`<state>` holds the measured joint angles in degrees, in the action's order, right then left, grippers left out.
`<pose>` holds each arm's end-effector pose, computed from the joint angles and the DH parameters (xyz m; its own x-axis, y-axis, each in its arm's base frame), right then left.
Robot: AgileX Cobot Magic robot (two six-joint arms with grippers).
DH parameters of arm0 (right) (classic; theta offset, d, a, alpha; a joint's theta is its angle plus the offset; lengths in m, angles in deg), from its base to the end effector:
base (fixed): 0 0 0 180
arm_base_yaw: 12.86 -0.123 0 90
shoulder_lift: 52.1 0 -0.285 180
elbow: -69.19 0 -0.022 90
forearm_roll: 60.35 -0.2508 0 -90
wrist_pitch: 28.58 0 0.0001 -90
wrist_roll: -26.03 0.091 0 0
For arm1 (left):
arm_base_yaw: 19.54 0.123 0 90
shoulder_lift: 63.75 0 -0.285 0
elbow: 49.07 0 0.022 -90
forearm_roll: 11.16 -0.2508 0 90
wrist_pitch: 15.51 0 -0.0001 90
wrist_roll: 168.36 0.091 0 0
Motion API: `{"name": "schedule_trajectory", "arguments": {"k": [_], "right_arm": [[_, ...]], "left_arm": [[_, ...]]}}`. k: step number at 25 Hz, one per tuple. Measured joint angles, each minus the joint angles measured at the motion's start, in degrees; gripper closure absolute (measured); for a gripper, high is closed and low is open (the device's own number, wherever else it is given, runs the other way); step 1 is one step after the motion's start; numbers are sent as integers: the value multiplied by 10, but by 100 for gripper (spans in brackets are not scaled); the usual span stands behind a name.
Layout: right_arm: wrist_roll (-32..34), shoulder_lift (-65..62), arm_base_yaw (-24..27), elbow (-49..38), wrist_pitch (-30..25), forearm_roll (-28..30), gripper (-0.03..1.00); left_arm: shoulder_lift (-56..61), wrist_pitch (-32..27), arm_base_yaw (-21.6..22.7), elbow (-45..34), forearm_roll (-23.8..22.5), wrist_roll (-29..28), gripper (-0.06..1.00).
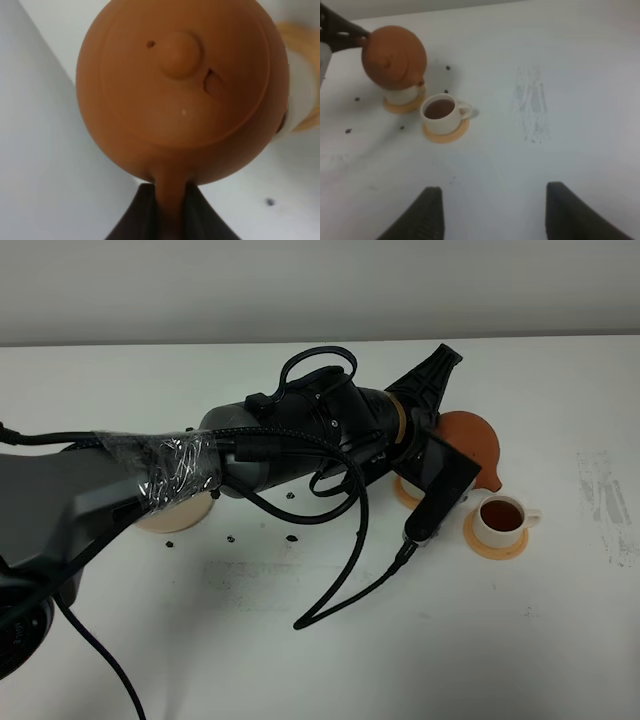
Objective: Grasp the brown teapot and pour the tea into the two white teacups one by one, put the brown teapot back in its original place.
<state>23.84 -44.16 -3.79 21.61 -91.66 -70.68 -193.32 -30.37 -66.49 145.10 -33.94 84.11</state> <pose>-0.0065 0.0158 0.2799 -0.4658 0.1184 -0.8769 0.0371 0.9927 0.1144 0.3396 -0.3502 0.1978 0.7067 0.6965 0.1242 0.3759 -0.5184 0.7681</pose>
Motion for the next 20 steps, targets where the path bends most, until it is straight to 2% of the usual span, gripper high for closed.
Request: {"name": "schedule_trajectory", "arguments": {"k": [6, 11, 16, 20], "right_arm": [[0, 0, 0, 0, 0, 0, 52], [0, 0, 0, 0, 0, 0, 52], [0, 0, 0, 0, 0, 0, 52], [0, 0, 0, 0, 0, 0, 52]], "left_arm": [[23, -36, 0, 0, 95, -21, 86], [54, -99, 5, 0, 154, -73, 86], [69, -194, 12, 0, 196, -161, 86], [74, -249, 16, 0, 210, -238, 86]]}}
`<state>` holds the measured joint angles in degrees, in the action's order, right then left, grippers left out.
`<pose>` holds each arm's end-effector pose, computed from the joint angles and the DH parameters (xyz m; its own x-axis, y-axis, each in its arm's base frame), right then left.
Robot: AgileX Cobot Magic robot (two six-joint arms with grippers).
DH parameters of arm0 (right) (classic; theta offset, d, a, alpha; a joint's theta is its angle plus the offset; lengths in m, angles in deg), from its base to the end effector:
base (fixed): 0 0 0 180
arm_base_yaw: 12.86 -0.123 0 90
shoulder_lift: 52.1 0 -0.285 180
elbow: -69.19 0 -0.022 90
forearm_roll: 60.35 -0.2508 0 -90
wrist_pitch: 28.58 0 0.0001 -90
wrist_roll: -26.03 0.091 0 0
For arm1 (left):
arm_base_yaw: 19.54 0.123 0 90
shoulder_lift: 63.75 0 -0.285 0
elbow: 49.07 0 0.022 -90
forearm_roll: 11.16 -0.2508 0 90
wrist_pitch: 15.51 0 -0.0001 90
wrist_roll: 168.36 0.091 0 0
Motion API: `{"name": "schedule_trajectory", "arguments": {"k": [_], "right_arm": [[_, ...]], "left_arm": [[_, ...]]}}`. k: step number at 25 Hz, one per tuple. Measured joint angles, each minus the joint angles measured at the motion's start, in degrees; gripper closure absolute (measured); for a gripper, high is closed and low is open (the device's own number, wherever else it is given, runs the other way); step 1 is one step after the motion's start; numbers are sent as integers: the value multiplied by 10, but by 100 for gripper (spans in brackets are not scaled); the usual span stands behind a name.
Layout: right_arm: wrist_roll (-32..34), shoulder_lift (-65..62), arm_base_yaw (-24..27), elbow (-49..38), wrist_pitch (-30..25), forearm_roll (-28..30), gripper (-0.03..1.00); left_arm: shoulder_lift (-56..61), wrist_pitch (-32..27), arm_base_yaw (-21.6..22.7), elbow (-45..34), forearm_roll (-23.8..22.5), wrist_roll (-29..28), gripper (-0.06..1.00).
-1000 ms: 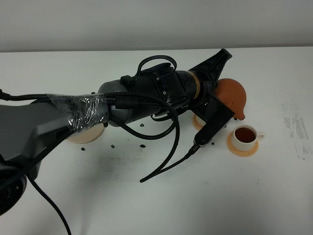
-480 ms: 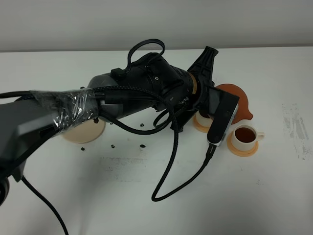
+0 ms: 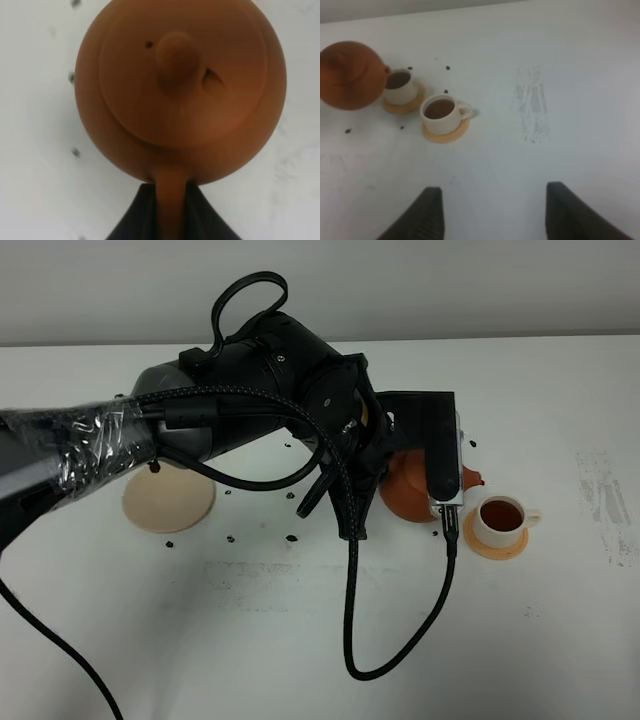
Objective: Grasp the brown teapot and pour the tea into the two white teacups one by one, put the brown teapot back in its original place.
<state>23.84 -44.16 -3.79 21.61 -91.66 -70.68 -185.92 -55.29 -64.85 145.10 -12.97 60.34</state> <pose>-0.0065 0.0158 0.2799 -0.4658 0.1184 -0.8769 0.0371 0.9927 0.1144 0.3146 -0.3154 0.2307 0.1577 0.9310 -0.3291 0.9075 -0.0053 0.4201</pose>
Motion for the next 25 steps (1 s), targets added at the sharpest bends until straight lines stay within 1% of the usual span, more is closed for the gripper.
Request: {"name": "schedule_trajectory", "arguments": {"k": [2, 4, 11, 15, 22, 25], "right_arm": [[0, 0, 0, 0, 0, 0, 52], [0, 0, 0, 0, 0, 0, 52], [1, 0, 0, 0, 0, 0, 52], [1, 0, 0, 0, 0, 0, 52], [0, 0, 0, 0, 0, 0, 52], [0, 0, 0, 0, 0, 0, 52]], "left_arm": [[1, -22, 1, 0, 9, -23, 86], [2, -26, 1, -11, 18, -34, 86], [6, 9, 1, -87, 41, -39, 86], [6, 49, 4, -122, 56, -40, 86], [6, 102, 16, -180, 60, -41, 86], [6, 134, 25, -204, 68, -41, 86]]}}
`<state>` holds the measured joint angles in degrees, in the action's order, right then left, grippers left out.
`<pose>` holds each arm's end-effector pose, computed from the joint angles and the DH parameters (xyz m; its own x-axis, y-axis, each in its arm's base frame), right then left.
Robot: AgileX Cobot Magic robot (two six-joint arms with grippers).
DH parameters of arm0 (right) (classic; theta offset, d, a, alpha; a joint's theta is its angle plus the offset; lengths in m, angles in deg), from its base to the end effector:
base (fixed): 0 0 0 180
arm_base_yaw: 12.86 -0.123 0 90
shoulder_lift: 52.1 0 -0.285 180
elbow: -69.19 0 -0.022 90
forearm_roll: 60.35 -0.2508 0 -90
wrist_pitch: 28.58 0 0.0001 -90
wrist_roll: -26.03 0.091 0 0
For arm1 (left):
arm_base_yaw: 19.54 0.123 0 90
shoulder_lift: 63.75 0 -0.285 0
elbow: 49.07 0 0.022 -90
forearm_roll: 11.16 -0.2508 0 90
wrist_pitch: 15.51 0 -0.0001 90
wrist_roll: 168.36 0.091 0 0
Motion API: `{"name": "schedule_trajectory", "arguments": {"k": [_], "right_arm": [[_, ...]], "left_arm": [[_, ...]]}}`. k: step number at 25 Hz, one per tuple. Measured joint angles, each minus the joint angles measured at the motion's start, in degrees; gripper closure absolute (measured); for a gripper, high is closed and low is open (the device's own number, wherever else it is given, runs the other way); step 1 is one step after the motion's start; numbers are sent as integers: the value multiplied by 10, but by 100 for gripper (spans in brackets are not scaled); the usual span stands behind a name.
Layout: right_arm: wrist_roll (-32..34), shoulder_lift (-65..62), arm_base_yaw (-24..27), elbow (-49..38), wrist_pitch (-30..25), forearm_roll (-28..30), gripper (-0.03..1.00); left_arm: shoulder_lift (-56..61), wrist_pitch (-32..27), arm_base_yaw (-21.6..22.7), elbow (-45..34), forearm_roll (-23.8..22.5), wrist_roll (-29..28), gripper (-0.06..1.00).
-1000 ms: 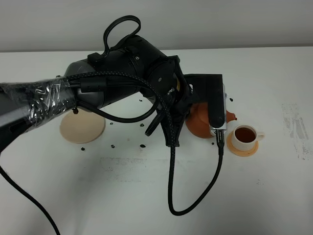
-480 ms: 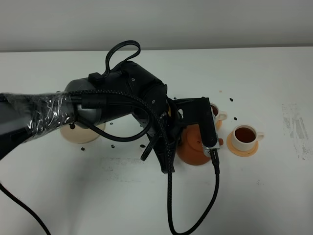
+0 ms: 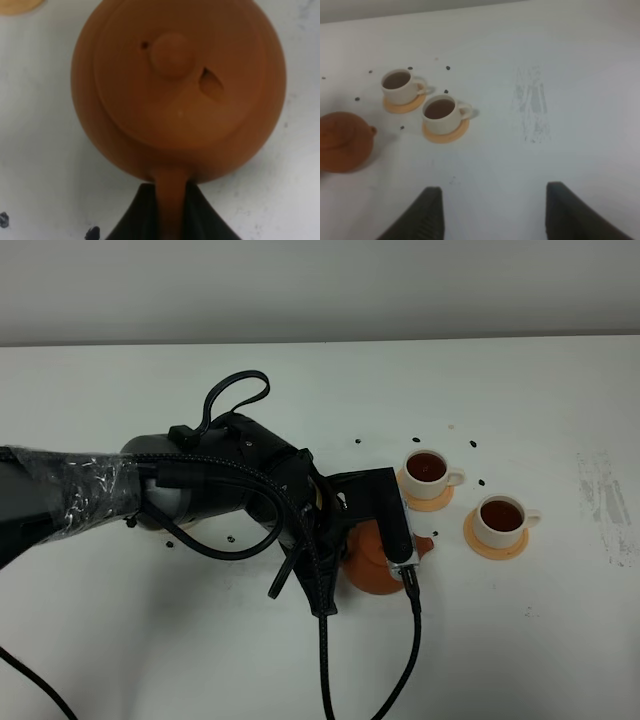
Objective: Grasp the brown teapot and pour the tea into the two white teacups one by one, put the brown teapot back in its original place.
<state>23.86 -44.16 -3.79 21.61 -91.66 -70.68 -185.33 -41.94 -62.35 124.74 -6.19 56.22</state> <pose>-0.0065 0.0158 0.2799 -0.4658 0.1188 -0.8769 0.0372 0.9927 0.1147 0.2915 -0.2748 0.1477 -0.0590 0.9326 -0.3562 0.9540 0.1577 0.2548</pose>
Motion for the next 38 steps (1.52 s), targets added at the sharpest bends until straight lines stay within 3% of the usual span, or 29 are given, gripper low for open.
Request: {"name": "schedule_trajectory", "arguments": {"k": [13, 21, 29, 38], "right_arm": [[0, 0, 0, 0, 0, 0, 52], [0, 0, 0, 0, 0, 0, 52], [0, 0, 0, 0, 0, 0, 52], [0, 0, 0, 0, 0, 0, 52]], "left_arm": [[18, 12, 4, -19, 5, -6, 86], [90, 29, 28, -36, -20, -102, 86], [172, 54, 110, -114, 16, -120, 86], [198, 13, 222, -135, 21, -223, 86]]}}
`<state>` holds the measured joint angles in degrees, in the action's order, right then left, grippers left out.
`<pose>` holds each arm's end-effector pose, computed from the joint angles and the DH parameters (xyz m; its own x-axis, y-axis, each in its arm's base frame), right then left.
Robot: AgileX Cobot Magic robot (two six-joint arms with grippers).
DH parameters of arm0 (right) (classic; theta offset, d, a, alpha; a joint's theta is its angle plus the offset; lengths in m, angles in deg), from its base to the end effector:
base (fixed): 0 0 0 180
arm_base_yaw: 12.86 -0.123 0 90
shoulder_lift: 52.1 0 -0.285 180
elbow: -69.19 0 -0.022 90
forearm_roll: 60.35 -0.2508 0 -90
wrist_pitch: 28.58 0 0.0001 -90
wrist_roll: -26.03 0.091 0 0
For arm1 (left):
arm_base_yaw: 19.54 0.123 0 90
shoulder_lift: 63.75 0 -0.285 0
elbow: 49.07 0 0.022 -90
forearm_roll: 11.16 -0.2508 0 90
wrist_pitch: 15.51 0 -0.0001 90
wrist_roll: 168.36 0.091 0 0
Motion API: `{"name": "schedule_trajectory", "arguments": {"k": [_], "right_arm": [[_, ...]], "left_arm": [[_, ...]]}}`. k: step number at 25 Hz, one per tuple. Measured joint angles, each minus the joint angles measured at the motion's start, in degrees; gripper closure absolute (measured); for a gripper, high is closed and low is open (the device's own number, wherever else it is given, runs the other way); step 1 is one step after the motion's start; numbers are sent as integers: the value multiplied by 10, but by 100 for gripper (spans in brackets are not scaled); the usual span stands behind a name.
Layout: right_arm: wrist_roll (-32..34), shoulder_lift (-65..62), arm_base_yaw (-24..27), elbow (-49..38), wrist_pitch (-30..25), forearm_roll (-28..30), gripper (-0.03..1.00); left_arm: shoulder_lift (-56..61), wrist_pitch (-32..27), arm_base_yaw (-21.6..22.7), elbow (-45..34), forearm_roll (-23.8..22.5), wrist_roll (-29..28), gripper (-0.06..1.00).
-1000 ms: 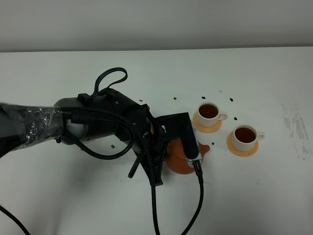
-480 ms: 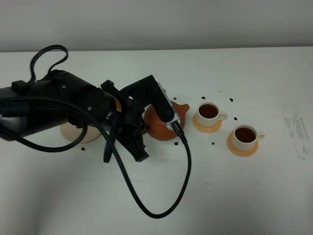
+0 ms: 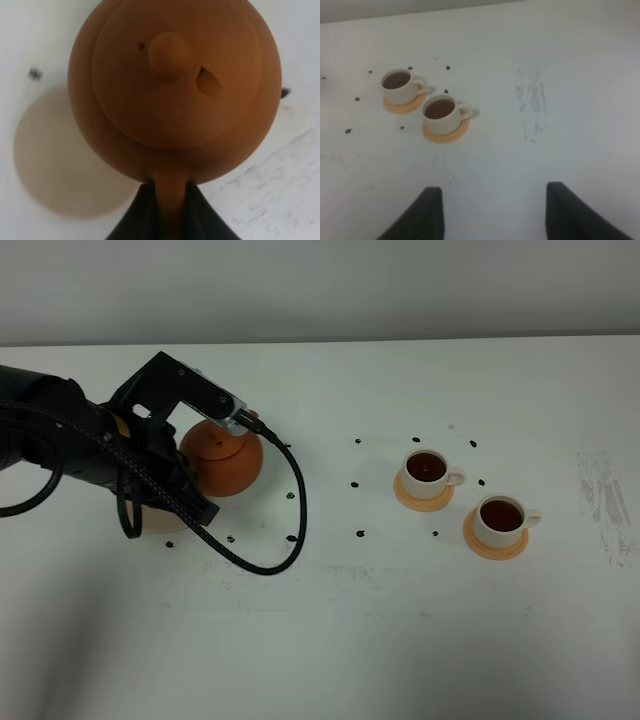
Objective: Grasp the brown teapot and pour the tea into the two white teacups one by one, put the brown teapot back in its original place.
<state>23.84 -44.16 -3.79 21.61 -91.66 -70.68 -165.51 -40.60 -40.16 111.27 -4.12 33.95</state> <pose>-0.0065 0.0158 0.2799 -0.4658 0.1184 -0.8769 0.0371 0.9927 0.1144 0.3108 -0.1220 0.2143 -0.6452 0.5356 -0.5448 0.5779 0.8086 0.1105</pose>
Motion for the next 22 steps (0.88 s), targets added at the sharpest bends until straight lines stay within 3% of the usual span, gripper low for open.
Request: {"name": "schedule_trajectory", "arguments": {"k": [14, 22], "right_arm": [[0, 0, 0, 0, 0, 0, 52], [0, 0, 0, 0, 0, 0, 52]], "left_arm": [[16, 13, 88, -67, 0, -23, 86], [12, 39, 101, -73, 0, -30, 86]]}}
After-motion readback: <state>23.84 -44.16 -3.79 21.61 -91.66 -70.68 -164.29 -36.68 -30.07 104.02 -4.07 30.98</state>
